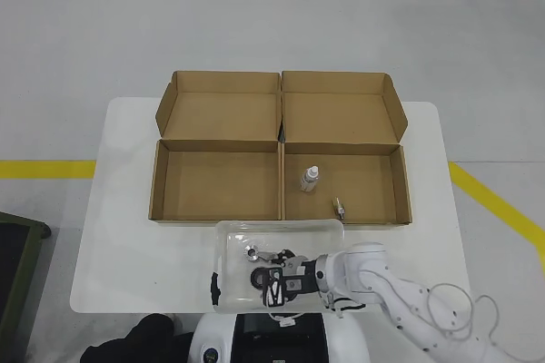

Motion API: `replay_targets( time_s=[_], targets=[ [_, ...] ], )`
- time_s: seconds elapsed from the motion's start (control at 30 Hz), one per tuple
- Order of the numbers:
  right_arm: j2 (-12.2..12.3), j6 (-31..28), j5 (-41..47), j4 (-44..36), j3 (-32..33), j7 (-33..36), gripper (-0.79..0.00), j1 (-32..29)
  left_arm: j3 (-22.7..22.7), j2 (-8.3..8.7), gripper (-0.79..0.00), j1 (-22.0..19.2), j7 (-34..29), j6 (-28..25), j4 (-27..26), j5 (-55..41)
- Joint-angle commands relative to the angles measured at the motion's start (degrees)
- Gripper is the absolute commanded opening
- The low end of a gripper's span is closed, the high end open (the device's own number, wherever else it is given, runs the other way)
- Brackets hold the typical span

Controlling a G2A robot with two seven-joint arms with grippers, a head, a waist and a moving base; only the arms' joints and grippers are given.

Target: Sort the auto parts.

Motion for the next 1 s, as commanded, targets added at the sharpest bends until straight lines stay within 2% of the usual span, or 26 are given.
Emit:
replay_targets(
  time_s=[0.0, 0.13, 0.3, 0.37, 0.53, 0.63, 0.77, 0.97],
  targets=[
    [-0.2, -0.1, 0.0, 0.4, -0.6, -0.2, -0.363, 0.4, 0.0, 0.0, 0.0, 0.0, 0.0, 0.0, 0.0, 0.0],
    [-0.7, -0.2, 0.0, 1.5, -1.5, -0.4, -0.388, 1.1, 0.0, 0.0, 0.0, 0.0, 0.0, 0.0, 0.0, 0.0],
    [-1.3, -0.4, -0.1, 3.0, -2.5, -0.8, -0.336, 2.1, 0.0, 0.0, 0.0, 0.0, 0.0, 0.0, 0.0, 0.0],
    [-1.5, -0.4, -0.1, 3.4, -2.8, -1.0, -0.348, 2.4, 0.0, 0.0, 0.0, 0.0, 0.0, 0.0, 0.0, 0.0],
    [-1.9, -0.5, -0.3, 4.3, -3.5, -1.4, -0.44, 3.0, 0.0, 0.0, 0.0, 0.0, 0.0, 0.0, 0.0, 0.0],
    [-2.1, -0.6, -0.2, 4.8, -3.5, -1.8, -0.526, 3.2, 0.0, 0.0, 0.0, 0.0, 0.0, 0.0, 0.0, 0.0],
    [-2.1, -1.3, 0.2, 4.8, -3.0, -2.5, -0.767, 3.2, 0.0, 0.0, 0.0, 0.0, 0.0, 0.0, 0.0, 0.0],
    [-1.6, -2.4, 1.5, 3.3, -1.0, -3.9, -0.785, 2.7, 0.0, 0.0, 0.0, 0.0, 0.0, 0.0, 0.0, 0.0]
  ],
)
